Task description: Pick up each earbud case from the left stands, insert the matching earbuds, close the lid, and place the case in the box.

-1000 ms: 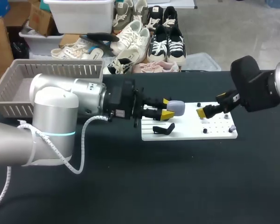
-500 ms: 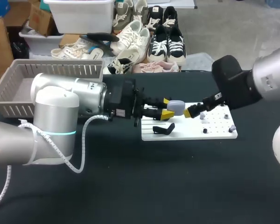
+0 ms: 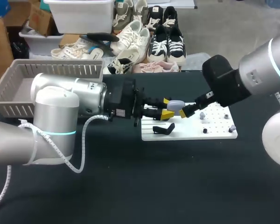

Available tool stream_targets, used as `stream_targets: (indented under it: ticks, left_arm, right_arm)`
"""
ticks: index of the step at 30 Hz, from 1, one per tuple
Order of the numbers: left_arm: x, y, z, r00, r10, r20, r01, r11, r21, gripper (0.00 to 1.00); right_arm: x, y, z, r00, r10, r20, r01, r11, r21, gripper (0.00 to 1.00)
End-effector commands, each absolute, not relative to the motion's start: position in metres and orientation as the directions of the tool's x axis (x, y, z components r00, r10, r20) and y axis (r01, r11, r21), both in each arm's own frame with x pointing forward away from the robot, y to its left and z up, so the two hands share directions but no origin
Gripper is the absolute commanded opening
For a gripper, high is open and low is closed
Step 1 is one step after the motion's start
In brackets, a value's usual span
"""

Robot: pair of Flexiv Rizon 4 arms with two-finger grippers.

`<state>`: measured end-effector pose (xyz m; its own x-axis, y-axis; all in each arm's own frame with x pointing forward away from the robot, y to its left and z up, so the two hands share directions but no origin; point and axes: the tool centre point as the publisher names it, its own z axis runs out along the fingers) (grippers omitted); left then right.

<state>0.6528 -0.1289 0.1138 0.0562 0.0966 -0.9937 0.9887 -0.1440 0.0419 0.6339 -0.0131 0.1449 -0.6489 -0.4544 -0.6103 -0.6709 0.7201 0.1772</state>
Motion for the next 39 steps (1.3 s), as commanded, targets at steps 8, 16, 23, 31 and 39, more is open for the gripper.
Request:
stream_targets:
  ticks: [8, 16, 23, 31, 39]
  left_arm:
    - [0.654, -0.129, 0.113, 0.056, 0.097, -0.994, 0.988, -0.148, 0.041, 0.0]
    - [0.654, -0.129, 0.113, 0.056, 0.097, -0.994, 0.988, -0.148, 0.041, 0.0]
    - [0.654, -0.129, 0.113, 0.056, 0.097, -0.994, 0.988, -0.148, 0.041, 0.0]
    - [0.654, -0.129, 0.113, 0.056, 0.097, -0.994, 0.988, -0.148, 0.041, 0.0]
    - [0.654, -0.129, 0.113, 0.056, 0.097, -0.994, 0.988, -0.148, 0.041, 0.0]
  right_arm:
    - [0.643, -0.01, 0.139, -0.665, -0.458, -0.59, -0.621, 0.778, 0.096, 1.0]
    - [0.648, -0.009, 0.135, -0.667, -0.471, -0.578, -0.616, 0.784, 0.072, 1.0]
    - [0.651, -0.01, 0.133, -0.671, -0.47, -0.574, -0.61, 0.79, 0.065, 1.0]
    - [0.655, -0.011, 0.132, -0.677, -0.464, -0.571, -0.6, 0.798, 0.062, 1.0]
    - [0.658, -0.012, 0.132, -0.683, -0.458, -0.57, -0.591, 0.804, 0.062, 1.0]
